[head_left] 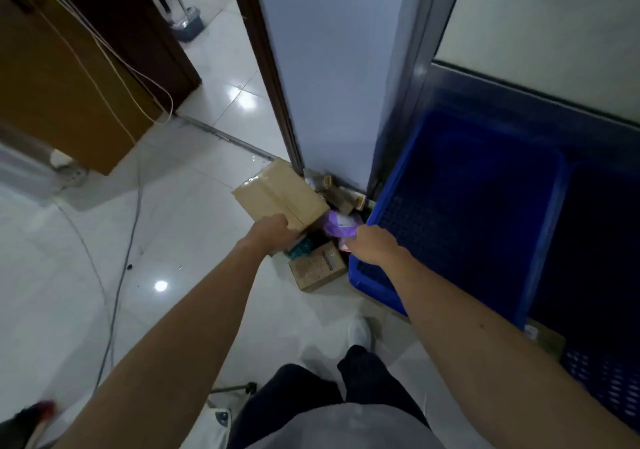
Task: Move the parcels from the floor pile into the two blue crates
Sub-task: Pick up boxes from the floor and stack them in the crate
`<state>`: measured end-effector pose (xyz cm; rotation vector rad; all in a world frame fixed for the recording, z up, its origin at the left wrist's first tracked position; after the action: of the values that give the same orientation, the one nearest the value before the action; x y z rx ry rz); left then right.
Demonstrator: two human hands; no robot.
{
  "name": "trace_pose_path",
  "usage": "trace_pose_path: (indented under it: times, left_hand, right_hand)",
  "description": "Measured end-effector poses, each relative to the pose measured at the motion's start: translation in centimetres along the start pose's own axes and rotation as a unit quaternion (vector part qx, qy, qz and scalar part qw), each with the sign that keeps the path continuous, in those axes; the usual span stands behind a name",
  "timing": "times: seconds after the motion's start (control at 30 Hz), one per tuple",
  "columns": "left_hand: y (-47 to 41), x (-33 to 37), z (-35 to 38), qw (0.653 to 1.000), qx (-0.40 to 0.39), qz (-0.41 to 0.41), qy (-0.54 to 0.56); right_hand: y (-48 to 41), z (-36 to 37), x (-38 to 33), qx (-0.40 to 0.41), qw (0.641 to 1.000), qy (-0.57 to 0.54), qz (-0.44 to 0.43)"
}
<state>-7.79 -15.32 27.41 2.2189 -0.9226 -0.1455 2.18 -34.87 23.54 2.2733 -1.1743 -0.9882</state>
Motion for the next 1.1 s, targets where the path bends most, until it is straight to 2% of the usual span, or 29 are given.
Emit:
trace_pose_path:
  times: [0.33,0.5,0.6,0.7,0.83,0.93,1.1]
  left_hand:
    - [-11.1,-10.0,-3.4,0.999,-0.042,-0.020,-0.012]
    - [-21.2,-14.3,-5.1,0.992,-0.065,0.049,-0.094]
    - [-27.0,-16.1,-6.6,0.981,-0.051,0.104,-0.156]
    - [-32.6,-17.6,-6.2,0.978,-0.058,0.127,-0.154]
    - [-40.3,-20.0,-3.7,0.985,-0.067,0.104,-0.121]
    - [-44.9,-21.5,-0.9,0.991,-0.072,0.071,-0.089]
    - [-50.6,-22.8,2.0,0.995,-0.011,0.063,-0.082]
  right_hand:
    - [-10.5,3.8,-10.1,-0.087,0.994,-0.066,0.031]
    - [-17.2,8.2,-11.0,-0.091,0.983,-0.104,0.118]
    - [-21.3,12.2,-10.4,-0.095,0.968,-0.138,0.189]
    - [-25.1,16.3,-10.3,-0.098,0.945,-0.209,0.232]
    - [-29.8,20.7,-10.4,-0.063,0.906,-0.307,0.286]
    - [-32.7,23.7,-9.5,-0.053,0.880,-0.339,0.329]
    - [-35.8,26.9,-6.4,0.005,0.851,-0.367,0.377]
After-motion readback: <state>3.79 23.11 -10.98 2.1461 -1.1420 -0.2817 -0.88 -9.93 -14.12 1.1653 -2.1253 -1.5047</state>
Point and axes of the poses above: each hand's wrist, its own y-axis away from the middle knuckle, its own z-axis out of the palm, x = y × z, the point moved 6 cm from there along -y, towards the middle knuckle, and after that the axes turned 3 degrees about -z, right-handed, at the moved point
